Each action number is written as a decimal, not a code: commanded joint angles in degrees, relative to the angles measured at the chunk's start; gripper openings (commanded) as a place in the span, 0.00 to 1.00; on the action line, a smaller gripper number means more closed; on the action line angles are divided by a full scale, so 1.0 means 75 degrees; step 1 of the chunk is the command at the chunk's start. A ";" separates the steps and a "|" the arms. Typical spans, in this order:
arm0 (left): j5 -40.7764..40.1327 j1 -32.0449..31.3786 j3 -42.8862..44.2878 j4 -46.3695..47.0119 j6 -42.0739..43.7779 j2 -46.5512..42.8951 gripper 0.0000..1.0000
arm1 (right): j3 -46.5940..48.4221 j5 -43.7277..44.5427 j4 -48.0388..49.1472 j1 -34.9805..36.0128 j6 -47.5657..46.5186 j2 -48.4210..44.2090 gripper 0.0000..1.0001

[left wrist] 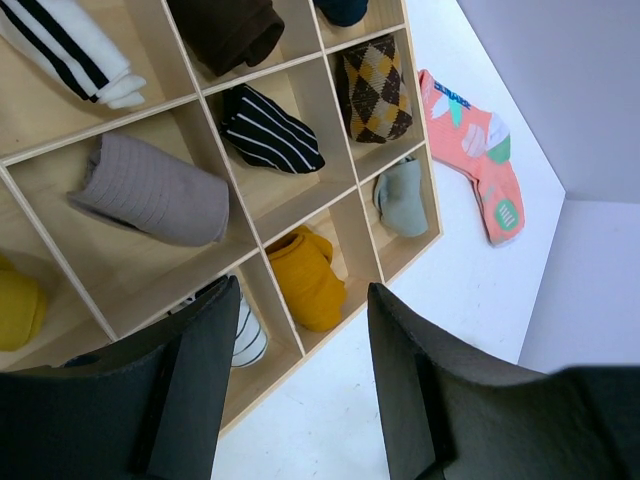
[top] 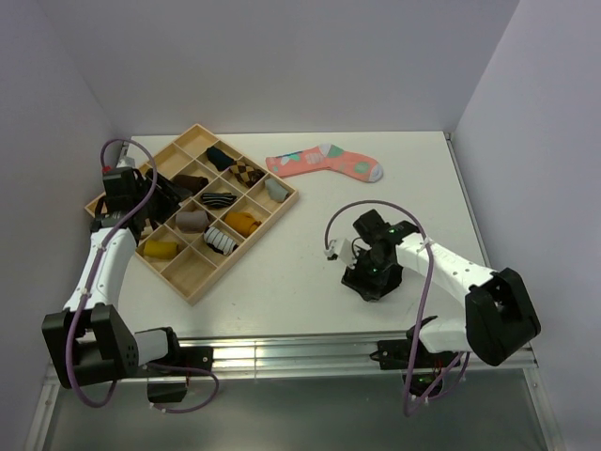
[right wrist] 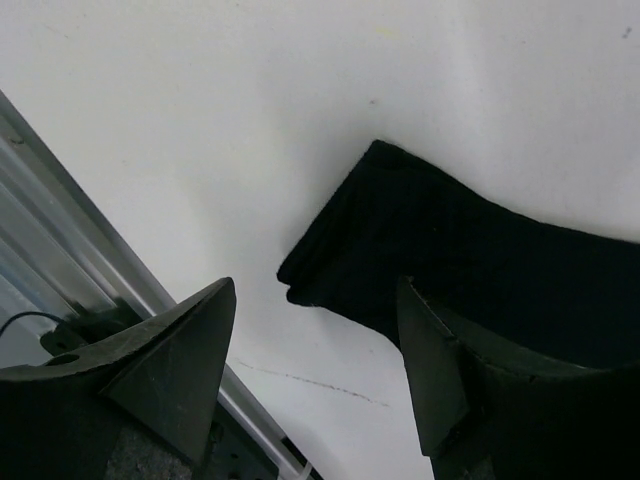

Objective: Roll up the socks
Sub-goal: Move the sock to the center of the board.

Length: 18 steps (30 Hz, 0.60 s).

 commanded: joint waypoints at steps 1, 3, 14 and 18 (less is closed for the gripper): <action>0.0177 -0.0051 0.0279 0.0334 -0.0062 0.0063 0.59 | 0.0004 0.0189 0.0247 0.0273 0.0496 0.0173 0.72; 0.0189 -0.0051 0.0268 0.0357 -0.0051 0.0051 0.59 | -0.0043 0.0377 0.0410 0.0402 0.0603 0.0314 0.72; 0.0330 -0.0040 0.0280 0.0392 0.0019 0.0156 0.58 | -0.0161 0.0776 0.0728 0.0730 0.0978 0.0689 0.66; 0.0365 -0.0051 0.0303 0.0404 0.0066 0.0192 0.58 | -0.0196 0.0963 0.0868 0.0859 0.1189 0.0759 0.66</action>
